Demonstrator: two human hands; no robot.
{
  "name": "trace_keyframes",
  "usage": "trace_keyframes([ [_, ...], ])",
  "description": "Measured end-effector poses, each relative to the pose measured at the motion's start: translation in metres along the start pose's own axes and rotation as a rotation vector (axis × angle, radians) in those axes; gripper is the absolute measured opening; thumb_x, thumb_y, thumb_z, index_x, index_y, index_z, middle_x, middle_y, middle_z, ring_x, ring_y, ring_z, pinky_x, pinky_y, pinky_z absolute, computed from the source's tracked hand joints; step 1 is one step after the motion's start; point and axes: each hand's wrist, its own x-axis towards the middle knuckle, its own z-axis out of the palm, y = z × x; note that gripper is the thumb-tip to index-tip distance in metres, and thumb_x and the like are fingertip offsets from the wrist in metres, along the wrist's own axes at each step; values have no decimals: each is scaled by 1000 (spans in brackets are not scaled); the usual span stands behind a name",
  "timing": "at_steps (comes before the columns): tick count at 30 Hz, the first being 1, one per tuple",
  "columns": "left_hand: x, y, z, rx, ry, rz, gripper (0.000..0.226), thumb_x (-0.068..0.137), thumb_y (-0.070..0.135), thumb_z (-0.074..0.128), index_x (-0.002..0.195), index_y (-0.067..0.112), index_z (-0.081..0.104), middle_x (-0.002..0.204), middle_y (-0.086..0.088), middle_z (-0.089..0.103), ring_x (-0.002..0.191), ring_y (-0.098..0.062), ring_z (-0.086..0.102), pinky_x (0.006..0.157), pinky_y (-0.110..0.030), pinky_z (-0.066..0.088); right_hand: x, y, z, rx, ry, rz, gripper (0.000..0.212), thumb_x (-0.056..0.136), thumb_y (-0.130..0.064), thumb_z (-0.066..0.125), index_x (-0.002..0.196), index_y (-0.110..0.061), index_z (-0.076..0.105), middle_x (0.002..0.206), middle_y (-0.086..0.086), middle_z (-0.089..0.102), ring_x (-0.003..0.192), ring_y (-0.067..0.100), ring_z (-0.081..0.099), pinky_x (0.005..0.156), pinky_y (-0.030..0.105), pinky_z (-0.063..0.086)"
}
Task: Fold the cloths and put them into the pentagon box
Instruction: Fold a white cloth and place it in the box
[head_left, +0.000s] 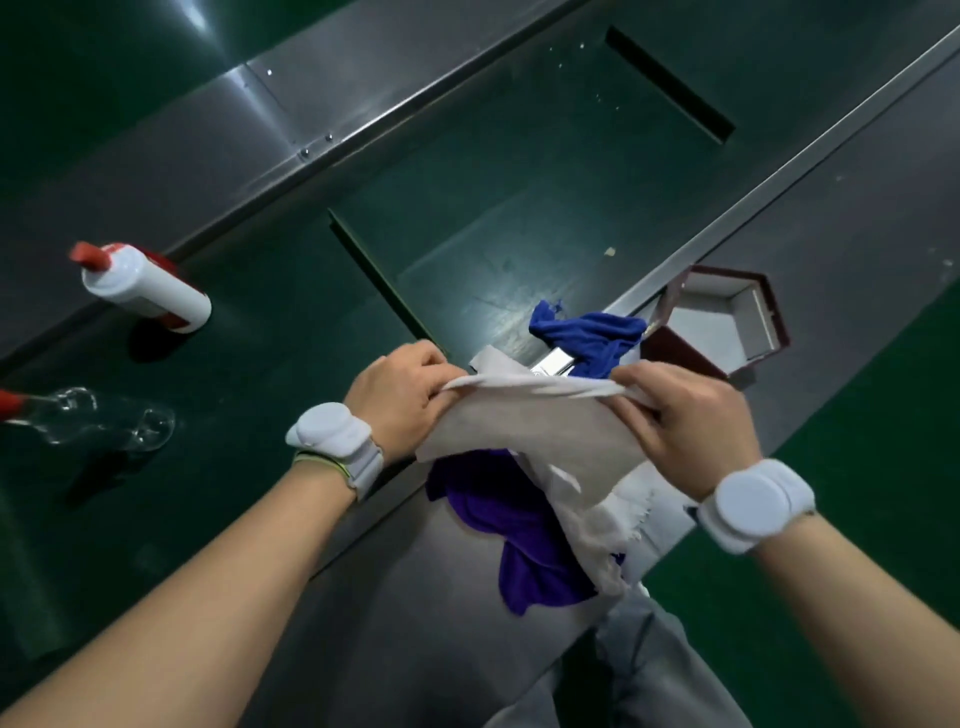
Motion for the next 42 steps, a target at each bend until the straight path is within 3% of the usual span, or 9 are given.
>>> trace_keyframes([
  [7, 34, 34, -56, -266, 176, -21, 22, 88, 15, 44, 104, 23, 57, 97, -3, 66, 87, -26, 60, 74, -36, 48, 34, -8, -51, 92, 156, 56, 29, 94, -39, 48, 95, -22, 72, 78, 3, 71, 70, 27, 64, 62, 39, 52],
  [9, 38, 47, -59, -150, 138, -5, 25, 86, 34, 35, 98, 22, 53, 89, -3, 58, 83, -26, 54, 72, -36, 42, 41, -15, -61, 146, 160, 96, 25, 92, -38, 51, 92, -22, 71, 72, 3, 71, 67, 26, 64, 62, 43, 53],
  [12, 41, 62, -62, 292, 47, -59, 64, 66, 83, 28, 81, 24, 47, 76, 2, 49, 72, -23, 47, 69, -36, 34, 44, -23, -72, 138, 181, 97, 22, 90, -36, 55, 88, -21, 70, 70, 4, 71, 65, 27, 64, 61, 44, 53],
  [14, 43, 62, -62, 390, 22, -25, 67, 64, 88, 25, 78, 24, 43, 73, 2, 52, 71, -25, 54, 64, -34, 32, 45, -23, -76, 120, 160, 115, 21, 90, -36, 56, 89, -22, 71, 71, 4, 72, 68, 29, 64, 63, 43, 53],
  [20, 37, 46, -67, 139, -75, 145, 34, 92, 49, 24, 121, 34, 34, 107, 0, 65, 86, -32, 62, 64, -36, 42, 43, -16, -75, 94, 142, 171, 25, 89, -42, 55, 93, -25, 72, 77, 2, 74, 74, 27, 65, 66, 42, 54],
  [25, 48, 43, -84, 103, 192, 64, 27, 87, 18, 49, 110, 25, 61, 107, -2, 66, 99, -27, 59, 72, -36, 49, 45, -15, -77, 39, 209, 127, 23, 88, -44, 56, 94, -29, 73, 81, -2, 75, 76, 26, 67, 64, 35, 52],
  [31, 36, 51, -107, -138, 413, 100, 34, 81, 5, 53, 109, 17, 66, 103, -4, 72, 92, -26, 66, 80, -40, 54, 31, -3, -100, 95, 268, 48, 16, 88, -28, 64, 97, -22, 75, 71, -10, 55, 63, 15, 52, 59, 29, 41],
  [37, -64, 20, -43, -222, 191, 20, 33, 78, 14, 49, 102, 17, 72, 105, -3, 73, 96, -20, 69, 85, -33, 51, -58, 16, -58, 173, -71, 173, 10, 74, -24, 77, 83, -28, 75, 67, -18, 57, 61, 9, 55, 56, 25, 43],
  [42, -157, 2, 40, -195, -295, -158, 52, 78, -5, 57, 121, 22, 63, 131, 4, 59, 128, -14, 49, 105, -19, 33, -145, 32, 31, 76, -589, 304, 20, 89, -34, 57, 105, -41, 68, 101, -16, 57, 99, 10, 55, 73, 21, 41],
])
